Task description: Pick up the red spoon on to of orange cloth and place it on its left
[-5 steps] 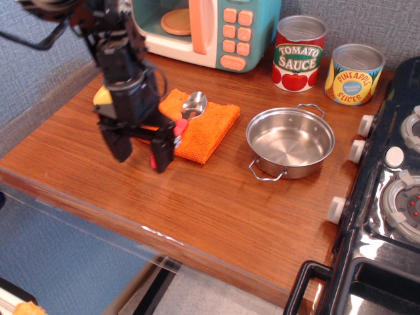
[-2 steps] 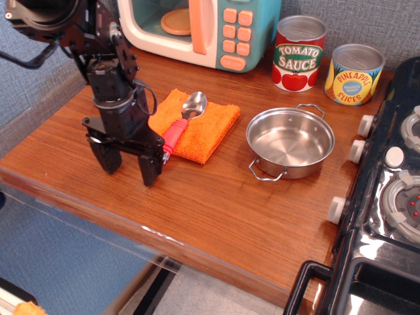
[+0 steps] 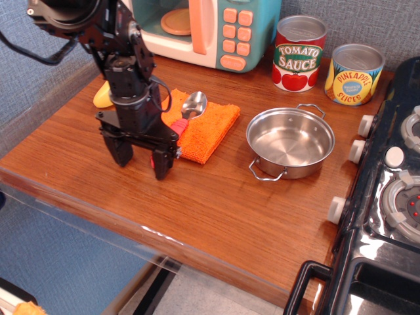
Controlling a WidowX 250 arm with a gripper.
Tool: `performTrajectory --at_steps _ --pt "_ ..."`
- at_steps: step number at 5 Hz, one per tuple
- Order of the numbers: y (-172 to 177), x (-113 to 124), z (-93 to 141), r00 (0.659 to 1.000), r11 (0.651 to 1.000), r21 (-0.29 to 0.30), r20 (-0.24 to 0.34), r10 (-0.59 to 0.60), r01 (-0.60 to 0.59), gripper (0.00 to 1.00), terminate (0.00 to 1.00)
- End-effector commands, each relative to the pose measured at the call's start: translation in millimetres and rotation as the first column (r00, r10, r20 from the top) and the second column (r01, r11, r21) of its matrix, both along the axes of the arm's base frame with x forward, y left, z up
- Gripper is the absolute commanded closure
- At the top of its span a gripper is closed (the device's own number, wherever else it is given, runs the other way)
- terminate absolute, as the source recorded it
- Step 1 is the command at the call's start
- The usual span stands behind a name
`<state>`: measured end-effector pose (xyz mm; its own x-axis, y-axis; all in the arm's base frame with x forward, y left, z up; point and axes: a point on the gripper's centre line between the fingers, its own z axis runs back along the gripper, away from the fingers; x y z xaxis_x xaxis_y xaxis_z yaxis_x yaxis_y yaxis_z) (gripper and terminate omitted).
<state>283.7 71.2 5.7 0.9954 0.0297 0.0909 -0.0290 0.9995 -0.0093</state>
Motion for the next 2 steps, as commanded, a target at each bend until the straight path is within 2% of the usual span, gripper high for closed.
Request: performTrajectory --at_steps 1,2 --pt "-9.0 2.2 -5.1 1.000 1.000 0.013 0.005 -0.005 0.005 0.00 0.00" --pt "-9.7 3.5 -9.3 1.000 1.000 0.012 0.000 0.006 -0.006 0.00 0.00"
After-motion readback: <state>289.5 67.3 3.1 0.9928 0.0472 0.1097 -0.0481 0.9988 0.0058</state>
